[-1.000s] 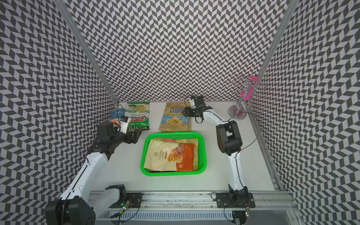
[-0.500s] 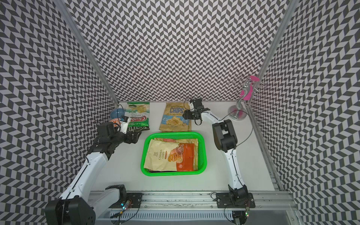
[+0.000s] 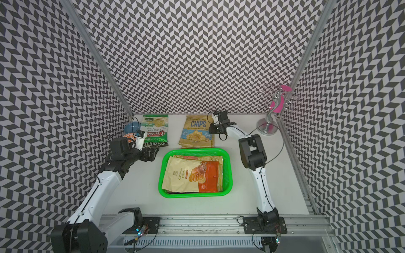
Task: Put the potato chips into the basket
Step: Pick up the potato chip from the center of the board.
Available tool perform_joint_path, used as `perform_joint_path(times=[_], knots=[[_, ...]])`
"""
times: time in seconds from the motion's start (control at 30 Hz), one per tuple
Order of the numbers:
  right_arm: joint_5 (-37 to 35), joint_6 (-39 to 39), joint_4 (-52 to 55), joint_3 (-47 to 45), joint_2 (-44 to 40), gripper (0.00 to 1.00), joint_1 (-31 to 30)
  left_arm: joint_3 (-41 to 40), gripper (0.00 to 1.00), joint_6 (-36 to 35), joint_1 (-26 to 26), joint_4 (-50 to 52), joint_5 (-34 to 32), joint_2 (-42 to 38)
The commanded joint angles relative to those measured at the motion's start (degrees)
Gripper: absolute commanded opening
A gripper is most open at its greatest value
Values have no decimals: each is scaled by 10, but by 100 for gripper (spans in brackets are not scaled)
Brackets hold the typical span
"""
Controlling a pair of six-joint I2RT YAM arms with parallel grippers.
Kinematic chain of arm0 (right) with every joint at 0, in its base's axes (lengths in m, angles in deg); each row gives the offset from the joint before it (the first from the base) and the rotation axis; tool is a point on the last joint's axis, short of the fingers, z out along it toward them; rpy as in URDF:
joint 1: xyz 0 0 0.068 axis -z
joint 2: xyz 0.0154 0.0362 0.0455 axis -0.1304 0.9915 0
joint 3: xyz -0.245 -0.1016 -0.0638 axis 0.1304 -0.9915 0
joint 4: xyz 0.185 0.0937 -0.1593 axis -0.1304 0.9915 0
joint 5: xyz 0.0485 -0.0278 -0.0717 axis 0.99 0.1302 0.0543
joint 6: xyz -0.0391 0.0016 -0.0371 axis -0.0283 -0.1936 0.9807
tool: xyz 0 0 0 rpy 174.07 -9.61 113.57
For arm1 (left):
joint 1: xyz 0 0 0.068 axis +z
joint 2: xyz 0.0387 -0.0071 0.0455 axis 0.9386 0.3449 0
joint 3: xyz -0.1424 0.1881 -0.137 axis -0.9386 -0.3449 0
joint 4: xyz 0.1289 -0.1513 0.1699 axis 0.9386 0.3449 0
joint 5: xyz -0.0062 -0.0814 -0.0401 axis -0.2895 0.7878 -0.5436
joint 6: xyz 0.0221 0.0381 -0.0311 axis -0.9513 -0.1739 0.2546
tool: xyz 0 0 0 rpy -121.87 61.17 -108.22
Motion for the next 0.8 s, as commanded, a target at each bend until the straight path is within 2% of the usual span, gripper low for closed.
perform_joint_path(times=[0.0, 0.47, 0.77], knots=[[-7, 17, -11, 9, -30, 0, 2, -1, 99, 1, 3, -11, -2, -1], [9, 43, -27, -2, -138, 0, 1, -2, 99, 1, 3, -11, 1, -1], [-12, 66, -32, -16, -200, 0, -2, -1, 99, 1, 3, -10, 2, -2]])
